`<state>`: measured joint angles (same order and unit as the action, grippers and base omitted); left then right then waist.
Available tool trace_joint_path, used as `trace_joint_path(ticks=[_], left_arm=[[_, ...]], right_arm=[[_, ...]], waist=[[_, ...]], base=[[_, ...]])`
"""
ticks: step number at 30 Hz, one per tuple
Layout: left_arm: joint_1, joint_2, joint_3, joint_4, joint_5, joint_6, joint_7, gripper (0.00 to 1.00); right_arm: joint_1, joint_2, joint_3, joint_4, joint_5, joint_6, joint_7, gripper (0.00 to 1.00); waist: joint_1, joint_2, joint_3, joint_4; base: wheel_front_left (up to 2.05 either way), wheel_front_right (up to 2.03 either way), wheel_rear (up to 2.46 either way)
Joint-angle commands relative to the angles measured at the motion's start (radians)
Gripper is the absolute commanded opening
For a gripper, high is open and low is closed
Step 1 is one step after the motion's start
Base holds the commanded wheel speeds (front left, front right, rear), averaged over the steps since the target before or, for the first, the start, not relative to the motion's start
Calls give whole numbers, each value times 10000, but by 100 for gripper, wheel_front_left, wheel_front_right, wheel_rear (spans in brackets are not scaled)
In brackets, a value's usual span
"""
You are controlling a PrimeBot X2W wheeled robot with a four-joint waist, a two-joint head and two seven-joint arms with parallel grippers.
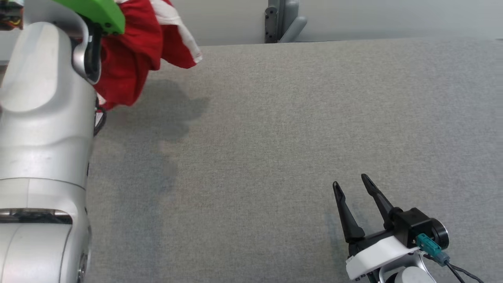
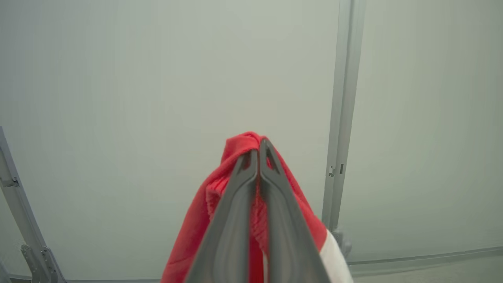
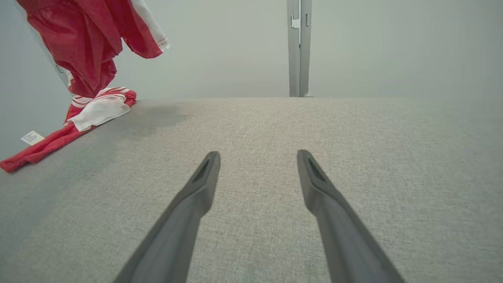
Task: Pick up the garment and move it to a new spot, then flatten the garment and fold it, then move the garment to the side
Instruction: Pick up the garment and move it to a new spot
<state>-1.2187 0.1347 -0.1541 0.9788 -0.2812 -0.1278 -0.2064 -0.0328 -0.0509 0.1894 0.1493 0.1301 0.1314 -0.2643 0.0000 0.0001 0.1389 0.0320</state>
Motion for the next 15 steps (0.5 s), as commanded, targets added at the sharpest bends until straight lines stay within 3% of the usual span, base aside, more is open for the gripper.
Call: trace_joint_path(ticks=[1, 8, 15], left_arm=[[242, -214, -294, -346, -307, -34, 186, 0], [1160, -536, -1173, -2167, -2036, -32, 1245, 0], [2452, -608, -1485, -3168, -2619, 21, 2125, 0]], right_arm=[[250, -3, -17, -25, 153, -13, -8, 100], [589, -1, -161, -98, 222, -13, -8, 100], [544, 1, -182, -186, 257, -13, -8, 100]], waist=[[0, -1, -751, -883], [0, -1, -988, -1952], [0, -1, -704, -2914]], base=[[0, 0, 0], [0, 0, 0], [0, 0, 0]])
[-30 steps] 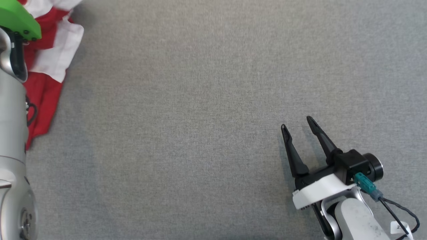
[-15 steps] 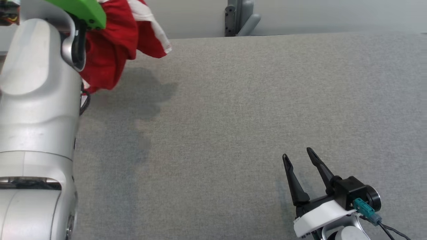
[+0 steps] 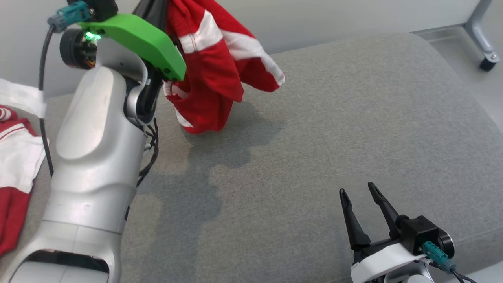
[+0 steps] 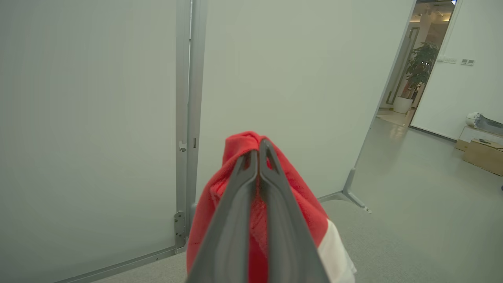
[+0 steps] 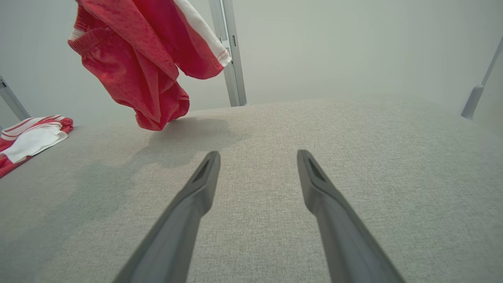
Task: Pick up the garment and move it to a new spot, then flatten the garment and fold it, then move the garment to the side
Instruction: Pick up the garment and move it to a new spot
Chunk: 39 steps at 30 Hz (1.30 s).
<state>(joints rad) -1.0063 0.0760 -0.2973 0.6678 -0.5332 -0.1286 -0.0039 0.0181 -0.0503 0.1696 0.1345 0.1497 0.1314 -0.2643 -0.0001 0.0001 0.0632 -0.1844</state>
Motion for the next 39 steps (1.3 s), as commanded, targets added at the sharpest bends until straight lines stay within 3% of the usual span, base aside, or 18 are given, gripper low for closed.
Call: trace_joint_path(ticks=[1, 6, 14, 15, 17, 18, 19, 24, 29, 32, 39], left_arm=[[327, -22, -53, -58, -99, 28, 100, 0], [1340, -75, -532, 141, 149, 281, -8, 0], [2227, -158, -1303, 1931, 763, 706, -916, 0], [2236, -174, -1374, 2184, 759, 733, -1043, 5], [2239, -200, -1502, 2644, 756, 769, -1291, 29], [2245, -211, -1560, 2836, 716, 771, -1438, 51], [2227, -223, -1643, 3001, 691, 762, -1576, 100], [2400, -244, -2162, 2935, 304, 713, -2331, 100], [3111, -226, -2250, 1903, -479, 1241, -2614, 100], [3870, -236, -1890, 825, -312, 1534, -2611, 100], [6119, -47, -715, -1478, 891, 1010, -2610, 100]], right_arm=[[35, -5, 15, -38, 61, -13, -8, 100], [-121, -1, 138, -71, 161, -13, -8, 100], [-481, -4, 395, -102, 332, -13, -8, 100], [-496, -4, 413, -105, 329, -14, -8, 100], [-517, -2, 454, -100, 293, -14, -8, 100], [-511, -2, 478, -99, 246, -14, -8, 100], [-507, -3, 497, -86, 206, -14, -8, 100], [-407, -2, 434, -38, 14, -14, -8, 100], [-118, -6, 443, 8, -29, -14, -8, 100], [62, -6, 453, -17, 13, -12, -8, 100], [333, -11, 307, -67, 62, -12, -8, 100]], waist=[[1, -1, 52, -750], [1, -1, 408, -1247], [1, -1, 920, -1875], [1, -1, 948, -1910], [1, -1, 965, -1938], [1, -1, 944, -1934], [1, -1, 916, -1917], [1, -1, 490, -1566], [1, -1, -149, -825], [1, -1, -410, -300], [1, -1, -836, 740]], base=[[0, 0, 0], [0, 0, 0], [0, 0, 0], [0, 0, 0], [0, 0, 0], [0, 0, 0], [0, 0, 0], [0, 0, 0], [0, 0, 0], [0, 0, 0], [0, 0, 0]])
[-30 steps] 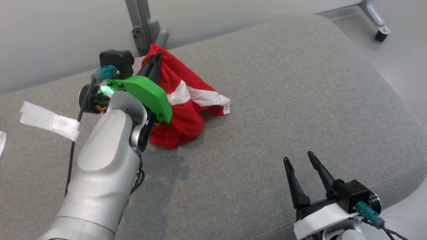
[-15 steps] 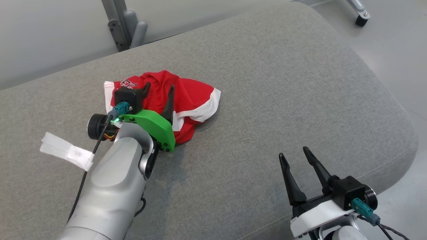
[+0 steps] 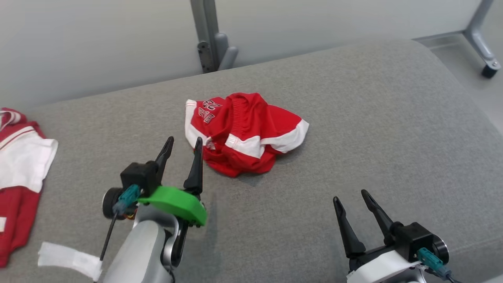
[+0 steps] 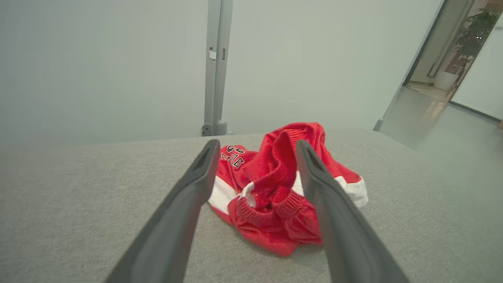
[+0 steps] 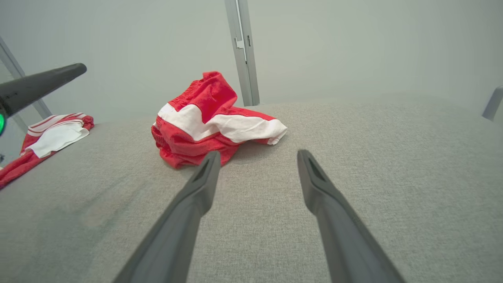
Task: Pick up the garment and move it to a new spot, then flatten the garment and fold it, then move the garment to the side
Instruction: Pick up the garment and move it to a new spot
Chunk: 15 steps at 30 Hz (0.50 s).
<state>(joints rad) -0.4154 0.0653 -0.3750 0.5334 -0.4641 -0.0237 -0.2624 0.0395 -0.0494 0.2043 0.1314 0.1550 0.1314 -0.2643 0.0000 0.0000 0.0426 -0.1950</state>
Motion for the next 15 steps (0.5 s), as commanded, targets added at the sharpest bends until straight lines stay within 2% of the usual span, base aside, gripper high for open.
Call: trace_joint_path(ticks=[1, 6, 15], left_arm=[[538, 113, 248, -456, 439, -31, -26, 100], [2124, 83, 1121, -2009, 1585, -4, -27, 100], [4135, -102, 2162, -3925, 2722, 75, -27, 100]], right_arm=[[152, -20, -89, -62, 12, -14, -8, 100], [341, -20, -538, -272, -72, -12, -8, 100], [502, -20, -785, -473, -129, -14, -8, 100]], waist=[[0, 0, -683, 958], [0, 0, -924, 1446], [0, 0, -1081, 1731]], base=[[0, 0, 0], [0, 0, 0], [0, 0, 0]])
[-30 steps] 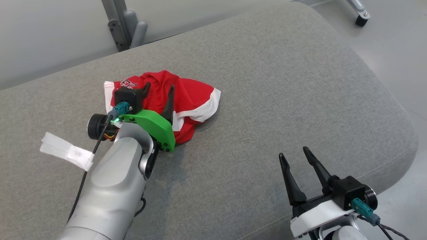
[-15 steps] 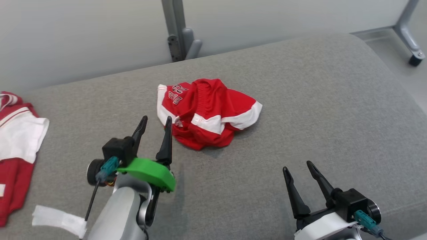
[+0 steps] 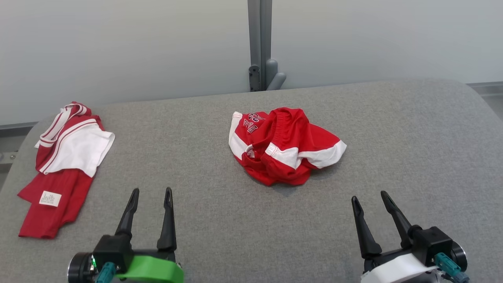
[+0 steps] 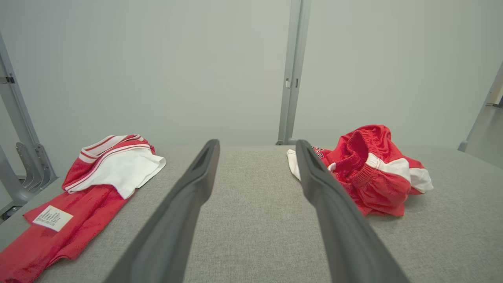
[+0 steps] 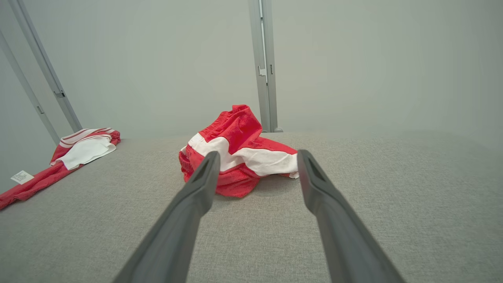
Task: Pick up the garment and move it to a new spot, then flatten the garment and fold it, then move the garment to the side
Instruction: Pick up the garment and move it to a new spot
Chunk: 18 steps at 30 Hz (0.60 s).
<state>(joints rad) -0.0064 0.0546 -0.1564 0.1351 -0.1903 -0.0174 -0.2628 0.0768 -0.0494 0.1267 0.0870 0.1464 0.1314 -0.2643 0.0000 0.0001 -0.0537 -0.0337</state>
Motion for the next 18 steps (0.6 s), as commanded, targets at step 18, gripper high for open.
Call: trace_joint_path(ticks=[18], left_arm=[[1422, -38, -299, -304, 109, 387, -24, 100]], right_arm=[[880, -20, -284, 32, -289, -14, -8, 100]], waist=[[0, -1, -317, 165]], base=[[0, 0, 0]])
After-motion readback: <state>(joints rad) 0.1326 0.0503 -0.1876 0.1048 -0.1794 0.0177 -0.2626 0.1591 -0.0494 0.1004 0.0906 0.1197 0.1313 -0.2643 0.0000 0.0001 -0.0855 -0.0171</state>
